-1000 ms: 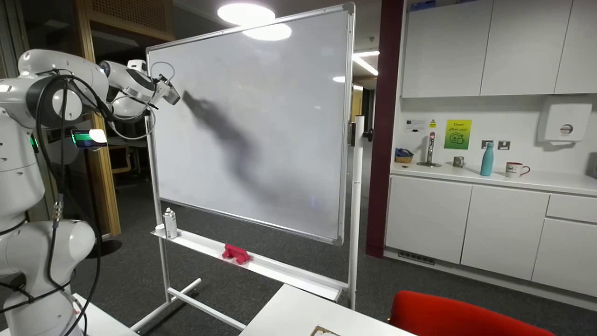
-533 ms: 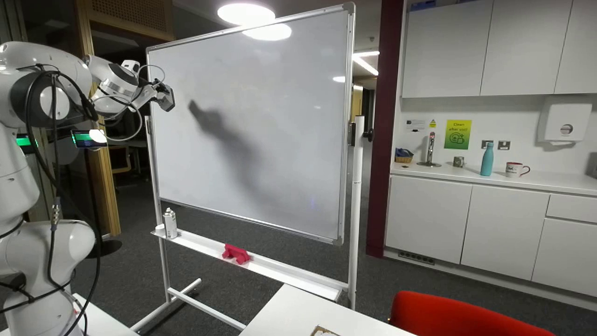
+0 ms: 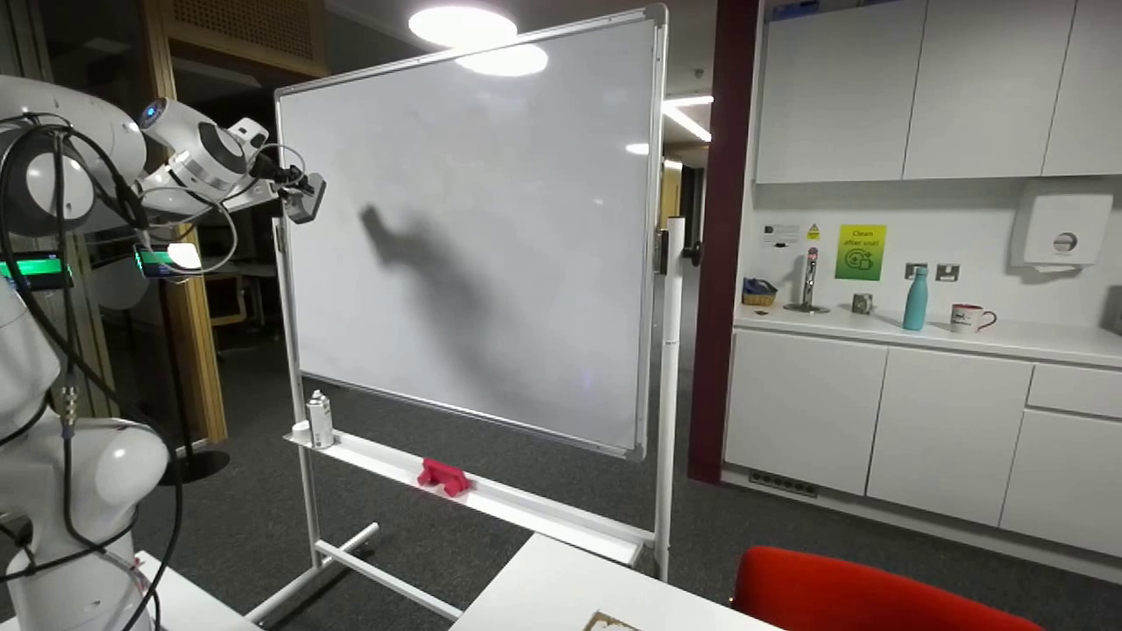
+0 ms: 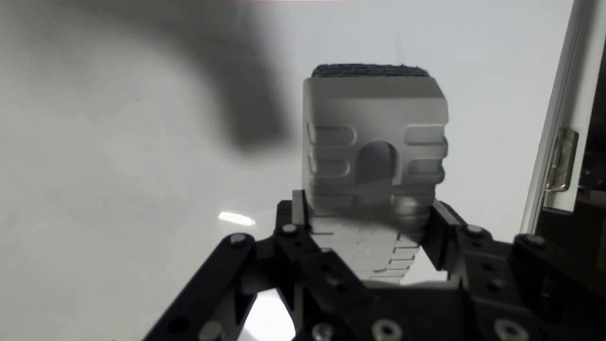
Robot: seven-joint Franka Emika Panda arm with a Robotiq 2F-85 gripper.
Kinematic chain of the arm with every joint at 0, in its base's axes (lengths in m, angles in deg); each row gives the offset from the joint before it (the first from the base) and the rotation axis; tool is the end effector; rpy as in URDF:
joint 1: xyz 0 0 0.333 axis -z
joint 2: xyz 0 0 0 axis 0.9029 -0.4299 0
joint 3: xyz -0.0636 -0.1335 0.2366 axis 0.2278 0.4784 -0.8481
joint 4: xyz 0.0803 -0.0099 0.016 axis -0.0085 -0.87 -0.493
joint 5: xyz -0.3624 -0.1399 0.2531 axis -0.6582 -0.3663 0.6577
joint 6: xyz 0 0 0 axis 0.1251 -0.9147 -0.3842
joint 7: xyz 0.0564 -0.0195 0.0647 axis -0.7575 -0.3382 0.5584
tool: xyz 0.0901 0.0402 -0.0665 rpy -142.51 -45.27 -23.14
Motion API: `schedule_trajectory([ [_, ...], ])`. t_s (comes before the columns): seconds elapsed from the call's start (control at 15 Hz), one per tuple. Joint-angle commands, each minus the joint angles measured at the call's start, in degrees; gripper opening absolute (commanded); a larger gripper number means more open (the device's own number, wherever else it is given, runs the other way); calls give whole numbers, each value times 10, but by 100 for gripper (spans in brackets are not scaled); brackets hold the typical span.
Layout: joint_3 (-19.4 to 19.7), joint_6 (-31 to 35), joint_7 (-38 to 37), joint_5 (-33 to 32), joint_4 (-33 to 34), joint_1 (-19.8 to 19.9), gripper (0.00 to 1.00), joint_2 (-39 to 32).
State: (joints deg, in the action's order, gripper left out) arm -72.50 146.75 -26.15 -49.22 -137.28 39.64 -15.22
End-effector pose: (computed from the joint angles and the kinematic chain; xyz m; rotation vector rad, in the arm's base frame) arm 0.5172 0.3128 0.7020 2.5092 0.5733 1.7585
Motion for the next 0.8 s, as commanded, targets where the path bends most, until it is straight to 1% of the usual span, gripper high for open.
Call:
schedule_trajectory([
  [0.0, -7, 21, -100, 6, -26, 35, 34, 26],
  [0.2, -9, 19, -176, -10, -28, 51, 34, 26],
  [0.33, -12, 15, -191, -27, -22, 58, 34, 18],
  [0.4, -11, 19, -181, -43, -17, 61, 34, 10],
  [0.47, -56, 15, -143, 21, -14, 105, 59, 8],
  [0.73, -55, 14, -145, 7, -14, 108, 59, 5],
])
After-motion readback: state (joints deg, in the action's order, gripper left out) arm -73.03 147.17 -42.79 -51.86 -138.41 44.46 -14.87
